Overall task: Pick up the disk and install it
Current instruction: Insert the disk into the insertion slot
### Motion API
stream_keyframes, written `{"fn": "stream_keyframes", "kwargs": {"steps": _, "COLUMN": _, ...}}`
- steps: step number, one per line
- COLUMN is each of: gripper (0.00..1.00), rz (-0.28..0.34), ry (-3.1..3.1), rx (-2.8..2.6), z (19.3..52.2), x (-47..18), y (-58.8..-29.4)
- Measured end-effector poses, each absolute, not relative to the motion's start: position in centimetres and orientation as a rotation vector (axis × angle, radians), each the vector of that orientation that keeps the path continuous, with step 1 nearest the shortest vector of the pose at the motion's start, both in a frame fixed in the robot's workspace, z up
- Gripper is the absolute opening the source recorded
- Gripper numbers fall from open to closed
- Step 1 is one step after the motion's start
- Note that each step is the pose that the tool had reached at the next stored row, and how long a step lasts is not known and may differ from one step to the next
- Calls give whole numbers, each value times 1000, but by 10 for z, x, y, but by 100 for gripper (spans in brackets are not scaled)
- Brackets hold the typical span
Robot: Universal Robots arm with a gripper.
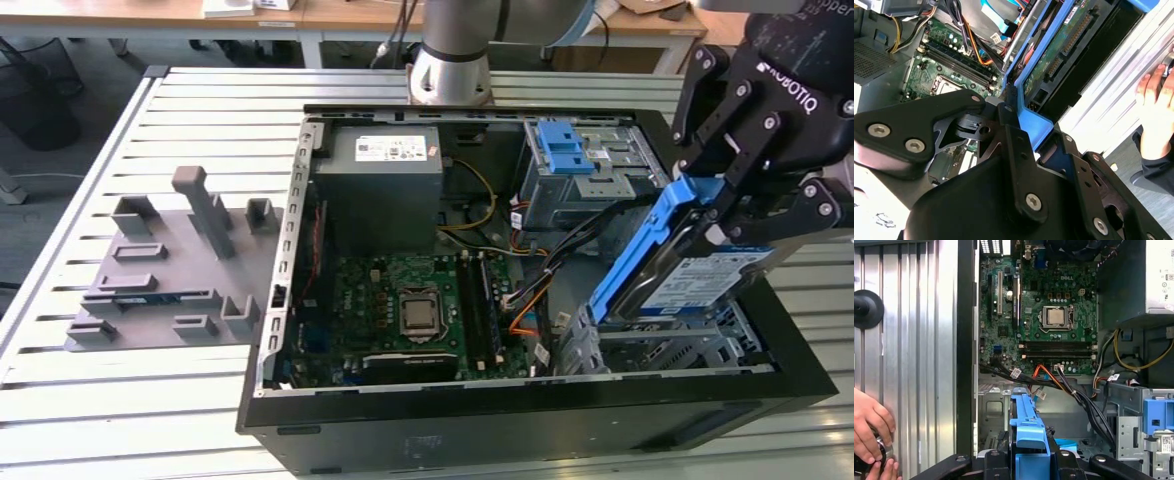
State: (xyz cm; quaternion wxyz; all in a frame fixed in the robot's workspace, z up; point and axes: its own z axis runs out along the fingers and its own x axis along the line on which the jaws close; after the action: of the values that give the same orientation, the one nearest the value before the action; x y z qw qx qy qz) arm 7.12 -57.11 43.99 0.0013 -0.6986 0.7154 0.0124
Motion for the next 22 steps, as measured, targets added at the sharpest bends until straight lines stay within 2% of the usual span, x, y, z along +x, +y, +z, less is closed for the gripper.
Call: {"fn": "stream_keyframes", "kwargs": {"steps": 22, "gripper": 36, "rz": 39, "ry": 2246, "rx": -2193, "z": 430, "x": 72, "y": -571}}
